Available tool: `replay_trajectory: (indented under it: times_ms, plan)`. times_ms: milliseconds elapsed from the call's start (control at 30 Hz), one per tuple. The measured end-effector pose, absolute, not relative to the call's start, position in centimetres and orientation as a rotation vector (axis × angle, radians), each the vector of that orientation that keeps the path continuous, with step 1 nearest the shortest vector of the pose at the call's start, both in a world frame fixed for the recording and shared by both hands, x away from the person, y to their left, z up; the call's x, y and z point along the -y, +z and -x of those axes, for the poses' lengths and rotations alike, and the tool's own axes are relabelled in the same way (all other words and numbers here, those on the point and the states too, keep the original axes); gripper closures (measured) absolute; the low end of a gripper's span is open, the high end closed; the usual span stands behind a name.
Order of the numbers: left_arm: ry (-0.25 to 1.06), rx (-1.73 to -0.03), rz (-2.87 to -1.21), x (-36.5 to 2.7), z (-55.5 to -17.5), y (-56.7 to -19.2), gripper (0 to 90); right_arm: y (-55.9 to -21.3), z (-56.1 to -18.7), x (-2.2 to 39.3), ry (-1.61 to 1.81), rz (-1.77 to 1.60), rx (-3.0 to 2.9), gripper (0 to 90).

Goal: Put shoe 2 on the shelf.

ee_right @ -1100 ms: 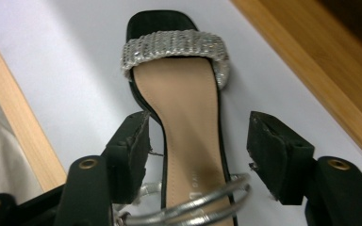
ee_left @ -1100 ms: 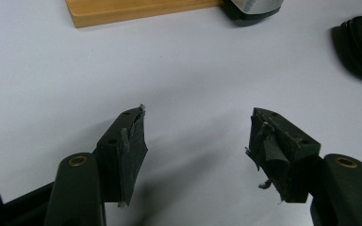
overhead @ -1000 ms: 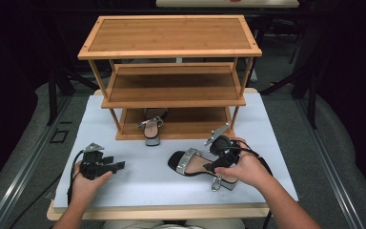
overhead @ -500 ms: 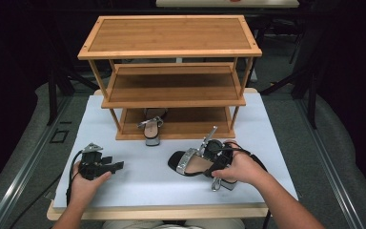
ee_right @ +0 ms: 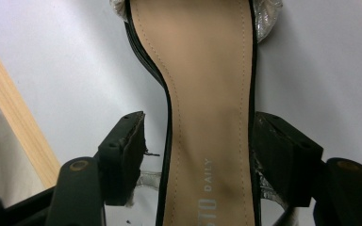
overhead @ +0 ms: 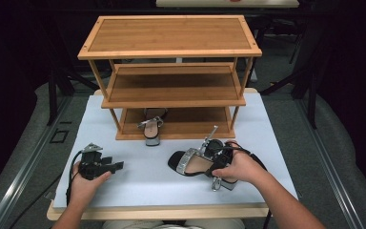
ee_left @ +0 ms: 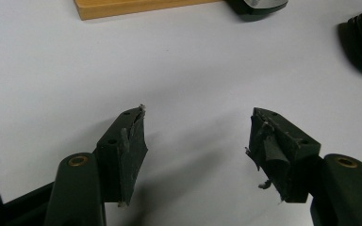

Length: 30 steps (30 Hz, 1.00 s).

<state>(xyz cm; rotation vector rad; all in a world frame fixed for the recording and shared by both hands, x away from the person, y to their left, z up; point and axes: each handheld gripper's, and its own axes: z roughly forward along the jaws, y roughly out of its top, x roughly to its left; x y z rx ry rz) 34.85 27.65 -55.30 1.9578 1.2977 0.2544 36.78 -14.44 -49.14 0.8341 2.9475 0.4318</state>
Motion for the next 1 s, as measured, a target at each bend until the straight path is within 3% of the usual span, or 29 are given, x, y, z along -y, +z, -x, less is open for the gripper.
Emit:
replay_trajectory:
  times_ms: [633, 733, 1000]
  plan:
    - [0.254, -1.299, -1.960, -27.7, -34.9, -55.4, 36.5, -51.1, -37.3, 13.7, 0.294, -0.831, -2.978, 35.3]
    - [0.251, -1.298, -1.961, -27.6, -34.9, -55.4, 36.5, -51.2, -37.5, 13.7, 0.277, -0.836, -2.977, 39.8]
    - [0.251, -1.300, -1.960, -27.7, -34.9, -55.4, 36.5, -51.1, -37.7, 13.5, 0.241, -0.852, -2.982, 41.3]
